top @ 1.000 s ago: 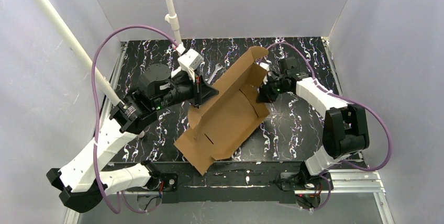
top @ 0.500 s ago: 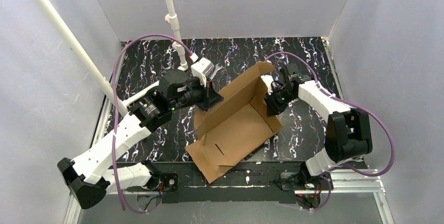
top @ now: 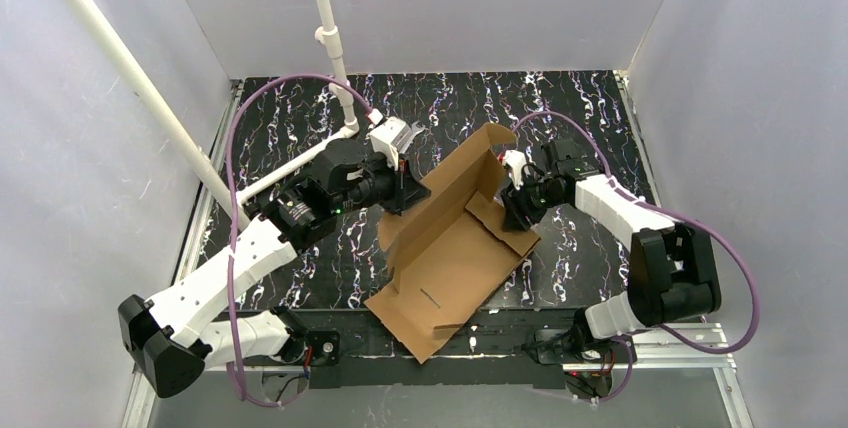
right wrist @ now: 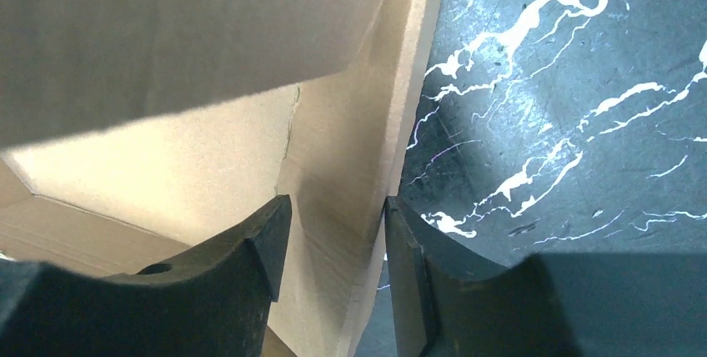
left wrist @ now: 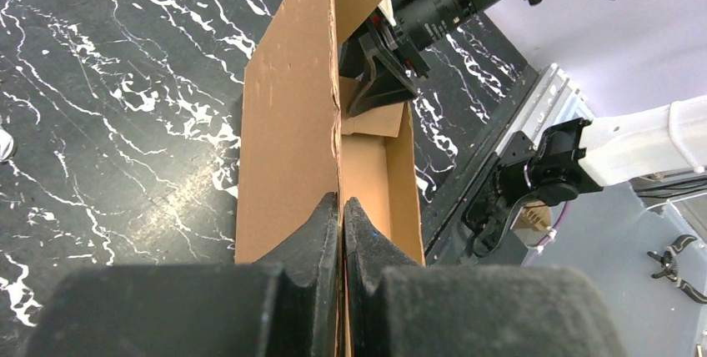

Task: Fold the paper box

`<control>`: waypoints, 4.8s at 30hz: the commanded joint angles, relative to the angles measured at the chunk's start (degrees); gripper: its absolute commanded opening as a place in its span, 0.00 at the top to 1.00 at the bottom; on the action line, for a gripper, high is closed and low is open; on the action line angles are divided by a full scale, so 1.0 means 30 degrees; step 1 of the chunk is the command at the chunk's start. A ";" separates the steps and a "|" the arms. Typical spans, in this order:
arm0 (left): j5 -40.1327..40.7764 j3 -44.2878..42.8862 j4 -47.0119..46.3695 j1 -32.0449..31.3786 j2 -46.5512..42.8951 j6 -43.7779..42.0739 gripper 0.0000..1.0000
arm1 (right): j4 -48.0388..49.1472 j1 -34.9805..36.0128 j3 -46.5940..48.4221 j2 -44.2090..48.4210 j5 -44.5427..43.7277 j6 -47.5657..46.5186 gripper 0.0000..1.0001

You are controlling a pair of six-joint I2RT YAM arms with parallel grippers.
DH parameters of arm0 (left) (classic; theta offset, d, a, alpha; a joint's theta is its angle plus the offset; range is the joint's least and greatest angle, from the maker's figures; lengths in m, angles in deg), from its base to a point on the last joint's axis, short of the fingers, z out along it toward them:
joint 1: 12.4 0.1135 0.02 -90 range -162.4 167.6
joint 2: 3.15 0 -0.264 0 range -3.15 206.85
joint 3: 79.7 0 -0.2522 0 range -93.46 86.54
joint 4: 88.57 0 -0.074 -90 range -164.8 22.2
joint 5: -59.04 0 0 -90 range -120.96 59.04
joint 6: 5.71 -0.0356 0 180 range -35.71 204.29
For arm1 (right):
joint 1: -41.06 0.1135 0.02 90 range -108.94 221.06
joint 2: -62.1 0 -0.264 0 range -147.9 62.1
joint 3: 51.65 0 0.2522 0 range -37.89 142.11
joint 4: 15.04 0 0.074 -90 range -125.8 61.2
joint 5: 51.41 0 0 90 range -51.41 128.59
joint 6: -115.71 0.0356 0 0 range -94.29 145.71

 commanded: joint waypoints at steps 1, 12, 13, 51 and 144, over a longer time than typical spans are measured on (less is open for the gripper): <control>-0.0002 0.0670 -0.1586 0.0134 -0.0685 0.0502 1.00 | 0.2421 0.0022 -0.1484 0.1804 0.0755 -0.0042 0.46; 0.0548 0.2147 -0.2900 0.0146 -0.1663 0.1630 1.00 | 0.6241 0.0023 -0.3599 0.2953 -0.0231 0.0312 0.45; 0.0504 0.2340 -0.3032 0.0134 -0.1794 0.1768 1.00 | 0.6342 0.0023 -0.3650 0.2939 -0.0335 0.0357 0.46; 0.1336 0.6072 -0.5389 0.0180 -0.4035 0.5925 0.99 | 0.9691 0.0880 -0.4570 0.1720 0.0933 0.0259 0.58; 2.1620 1.1241 -1.3755 -1.1697 -0.3522 -0.3549 1.00 | 0.9662 -0.1618 -0.3933 0.0934 0.1128 0.3415 0.88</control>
